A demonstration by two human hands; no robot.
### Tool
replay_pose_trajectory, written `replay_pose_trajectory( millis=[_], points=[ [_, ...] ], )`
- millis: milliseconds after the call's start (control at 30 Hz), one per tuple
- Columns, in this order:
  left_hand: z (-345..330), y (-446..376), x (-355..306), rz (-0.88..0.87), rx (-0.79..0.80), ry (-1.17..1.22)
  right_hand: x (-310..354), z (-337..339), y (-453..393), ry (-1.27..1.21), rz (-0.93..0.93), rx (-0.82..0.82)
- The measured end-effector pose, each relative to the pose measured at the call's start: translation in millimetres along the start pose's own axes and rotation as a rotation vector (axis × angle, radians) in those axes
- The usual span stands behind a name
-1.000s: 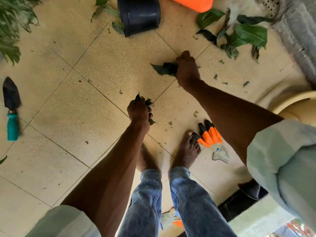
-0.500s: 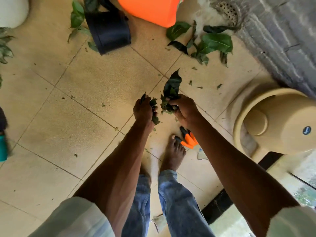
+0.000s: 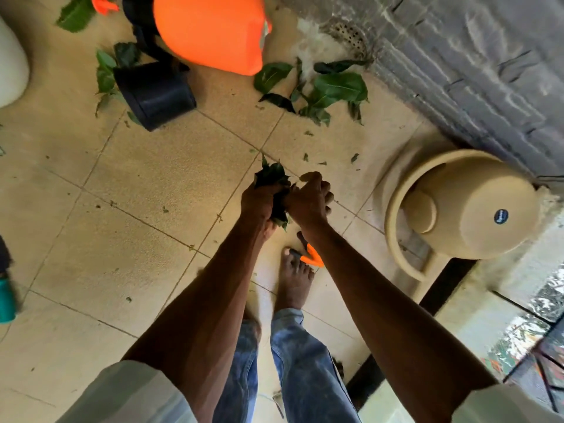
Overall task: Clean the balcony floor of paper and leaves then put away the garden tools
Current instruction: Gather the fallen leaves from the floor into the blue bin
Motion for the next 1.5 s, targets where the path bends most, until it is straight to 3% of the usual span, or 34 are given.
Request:
replay_pose_trajectory(
  millis=[67,133,200,267,300,367,500,600,700,800,967,1067,1200,1300,1500],
  points=[
    [-1.7,0.8,-2.9,-0.015,-0.051,0.0,2.6,9.5,-10.9,-0.073,-0.017,0.227],
    [-6.8,-2.7,-10.9,-0.034,-0.09,0.039,6.4,31.0,-25.3,-0.366,-0.006,0.417],
    [-18.8,-8.0,-16.9,-0.032,-0.068,0.065,-4.1,65.8,-51.6,-0.5,0.034,0.208],
    [-36.5,-13.3,-21.0,-0.022,-0.02,0.049,-18.8,87.5,-82.3,-0.228,0.07,-0.113],
    [-45.0,-16.7,-20.8,-0.014,0.005,0.034,-23.9,89.8,-95.5,-0.086,0.072,-0.18],
    [-57.5,-27.5,-13.1,0.028,0.028,-0.011,-31.9,83.1,-121.4,0.067,0.068,-0.198],
    [-67.0,-55.1,4.0,0.089,0.042,-0.071,-23.4,65.0,-146.3,0.292,0.284,-0.282],
    [-69.7,-66.3,5.0,0.088,0.091,-0.081,-22.0,54.0,-142.4,0.333,0.383,-0.337],
    [-66.1,-71.9,1.2,0.096,0.11,-0.103,-29.7,50.6,-143.4,0.363,0.355,-0.375],
    [-63.7,-72.0,-9.2,0.104,0.094,-0.114,-24.7,55.2,-150.8,0.267,0.242,-0.309],
    [-73.1,-73.5,-38.3,0.072,0.066,-0.115,51.3,69.6,-138.8,0.289,0.41,-0.273],
    [-79.3,-81.6,-45.1,0.048,0.063,-0.127,111.3,79.7,-145.4,0.496,0.595,-0.324],
    [-80.0,-103.0,-45.9,0.015,0.043,-0.111,167.0,84.8,-183.0,0.666,0.637,-0.249],
    [-81.0,-109.4,-38.1,0.016,0.045,-0.095,165.0,79.0,-192.9,0.845,0.671,-0.229],
    [-77.9,-94.2,-18.6,0.056,0.018,-0.1,112.5,84.6,-173.7,0.667,0.829,-0.391]
  ],
)
Point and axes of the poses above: each hand's wrist, its own y-axis away from the middle knuckle, its own z-axis out of the back of the hand, x = y × z, the point moved 7 cm from there along -y, towards the middle knuckle, and after that the axes turned 13 degrees about -z, right-handed, at the moved point
